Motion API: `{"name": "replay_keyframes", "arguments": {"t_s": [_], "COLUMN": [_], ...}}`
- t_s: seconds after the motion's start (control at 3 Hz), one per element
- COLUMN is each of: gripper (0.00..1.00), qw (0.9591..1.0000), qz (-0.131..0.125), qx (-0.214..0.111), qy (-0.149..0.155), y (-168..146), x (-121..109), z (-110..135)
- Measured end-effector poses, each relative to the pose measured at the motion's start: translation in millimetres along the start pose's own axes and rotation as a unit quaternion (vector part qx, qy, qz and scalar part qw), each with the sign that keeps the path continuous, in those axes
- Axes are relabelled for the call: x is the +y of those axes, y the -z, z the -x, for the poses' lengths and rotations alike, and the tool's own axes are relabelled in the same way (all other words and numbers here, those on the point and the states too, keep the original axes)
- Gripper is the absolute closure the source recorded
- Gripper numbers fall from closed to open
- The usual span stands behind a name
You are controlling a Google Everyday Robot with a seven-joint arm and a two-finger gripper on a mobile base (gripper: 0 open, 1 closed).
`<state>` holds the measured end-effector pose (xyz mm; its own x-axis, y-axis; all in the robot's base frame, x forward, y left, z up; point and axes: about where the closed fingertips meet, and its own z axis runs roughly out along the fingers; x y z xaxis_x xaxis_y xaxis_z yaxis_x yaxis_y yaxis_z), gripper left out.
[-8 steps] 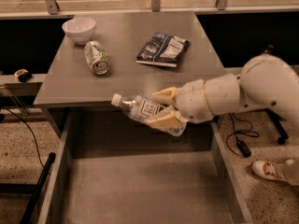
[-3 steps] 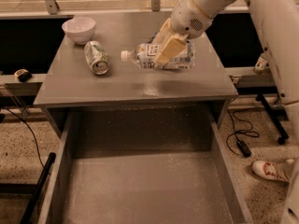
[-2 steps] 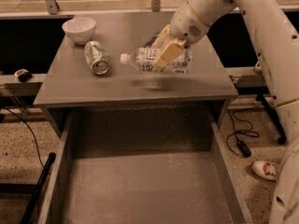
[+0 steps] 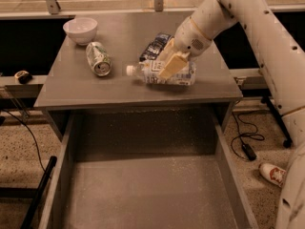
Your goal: Pick blue plastic bottle from top drawer and place on counter
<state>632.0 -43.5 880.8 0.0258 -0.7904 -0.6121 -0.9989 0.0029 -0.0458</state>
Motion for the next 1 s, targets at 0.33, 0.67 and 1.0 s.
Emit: {"name": "replay_keyframes", "arguments": {"t_s": [0.33, 0.67, 1.0], "gripper": [0.59, 0.27, 0.05], "qw": [1.0000, 0.9999, 0.9999], "qz": [-0.007, -0.012, -0.012], "qx": [-0.006, -0.011, -0.011], "qy": [0.002, 0.002, 0.002], "y": [-3.1, -5.9, -5.9], "x": [-5.4, -9.1, -9.1], "z": [4.3, 6.7, 6.7]}}
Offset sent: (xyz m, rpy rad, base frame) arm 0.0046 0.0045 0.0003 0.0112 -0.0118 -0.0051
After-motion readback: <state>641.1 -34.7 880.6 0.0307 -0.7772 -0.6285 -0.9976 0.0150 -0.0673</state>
